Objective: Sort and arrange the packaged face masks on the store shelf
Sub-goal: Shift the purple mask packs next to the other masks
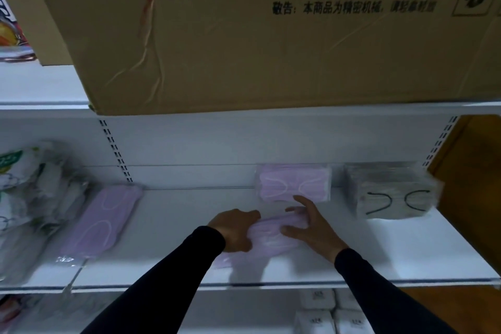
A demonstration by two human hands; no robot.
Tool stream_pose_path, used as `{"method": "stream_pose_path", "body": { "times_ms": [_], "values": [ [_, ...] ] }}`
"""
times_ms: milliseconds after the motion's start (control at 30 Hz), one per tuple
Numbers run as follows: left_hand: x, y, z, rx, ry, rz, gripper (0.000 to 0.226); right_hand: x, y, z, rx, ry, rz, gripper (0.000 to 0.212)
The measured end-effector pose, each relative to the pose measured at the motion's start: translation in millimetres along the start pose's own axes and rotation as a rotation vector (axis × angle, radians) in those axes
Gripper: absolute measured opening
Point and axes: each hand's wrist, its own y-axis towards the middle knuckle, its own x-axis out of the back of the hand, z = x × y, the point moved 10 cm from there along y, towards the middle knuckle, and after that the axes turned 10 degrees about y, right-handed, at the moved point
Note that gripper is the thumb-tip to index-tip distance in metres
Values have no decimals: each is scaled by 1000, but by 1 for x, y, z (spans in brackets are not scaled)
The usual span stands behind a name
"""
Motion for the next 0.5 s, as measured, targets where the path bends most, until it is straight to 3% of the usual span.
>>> {"method": "stream_pose_path", "body": {
  "times_ms": [200,400,500],
  "values": [
    [4,3,-1,-31,13,-10,50,7,-5,-11,-3,-102,-18,63],
    [1,1,15,37,13,-25,42,-3,-7,-25,-71,-76,50,70],
    [-2,4,15,40,-10,6,43,-1,-7,-23,-29,-124,-15,53]
  ]
}}
